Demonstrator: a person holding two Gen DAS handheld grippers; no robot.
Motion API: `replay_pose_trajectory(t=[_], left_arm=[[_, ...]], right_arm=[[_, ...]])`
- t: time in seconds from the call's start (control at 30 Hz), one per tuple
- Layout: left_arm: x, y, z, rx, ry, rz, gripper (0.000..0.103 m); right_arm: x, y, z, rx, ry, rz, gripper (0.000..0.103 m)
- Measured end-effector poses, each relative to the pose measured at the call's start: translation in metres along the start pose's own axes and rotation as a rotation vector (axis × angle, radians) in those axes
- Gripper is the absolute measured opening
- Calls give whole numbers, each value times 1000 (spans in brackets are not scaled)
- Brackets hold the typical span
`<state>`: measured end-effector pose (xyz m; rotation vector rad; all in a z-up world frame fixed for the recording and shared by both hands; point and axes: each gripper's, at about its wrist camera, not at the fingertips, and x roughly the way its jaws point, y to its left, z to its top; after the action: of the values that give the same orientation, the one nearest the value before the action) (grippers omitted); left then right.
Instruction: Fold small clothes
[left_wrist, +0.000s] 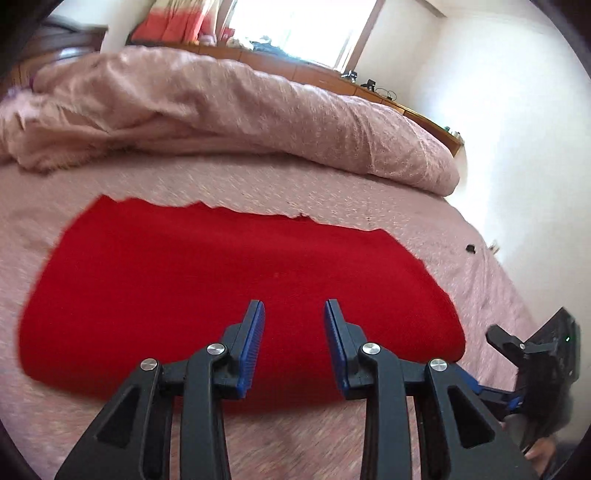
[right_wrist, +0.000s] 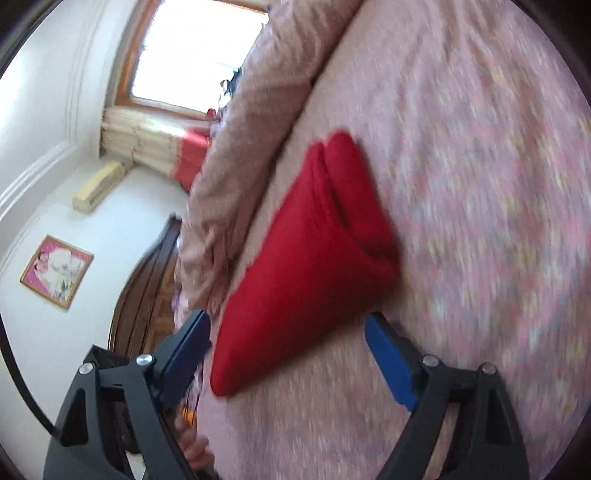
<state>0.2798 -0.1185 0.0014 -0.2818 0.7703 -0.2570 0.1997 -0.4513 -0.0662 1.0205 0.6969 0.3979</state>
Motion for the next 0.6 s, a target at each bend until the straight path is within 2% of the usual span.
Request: replay_pose_trajectory(t=[0.03,0.1,0.13,0.17,0.23,0.3,0.4,0.5,0.6], left_arm=[[9,-1,-2,-3,19,28,26],[41,0,-15,-43,163,66,24],[43,1,-22,-45,156,71,24],[40,-4,-28,-11,128,88,24],[36,-13,-32,60,136,119,24],[37,-9,-30,51,153,102,24],[39,9,-22,-44,172,38,24],[40,20,-21,-115,171,-6,24],[39,22,-21,-121,169,-28,24]], right_arm=[[3,-2,4,9,-11,3,89],[18,-8,15,66,3,9,91],[21,-8,17,86,-9,16,93],[23,-6,20,97,-21,32,94],[28,-4,23,92,-7,17,93],[23,-2,18,110,21,-7,92],[9,-8,0,213,59,-16,92],[5,-13,-3,200,30,-51,91],[15,-6,7,155,12,-130,89]])
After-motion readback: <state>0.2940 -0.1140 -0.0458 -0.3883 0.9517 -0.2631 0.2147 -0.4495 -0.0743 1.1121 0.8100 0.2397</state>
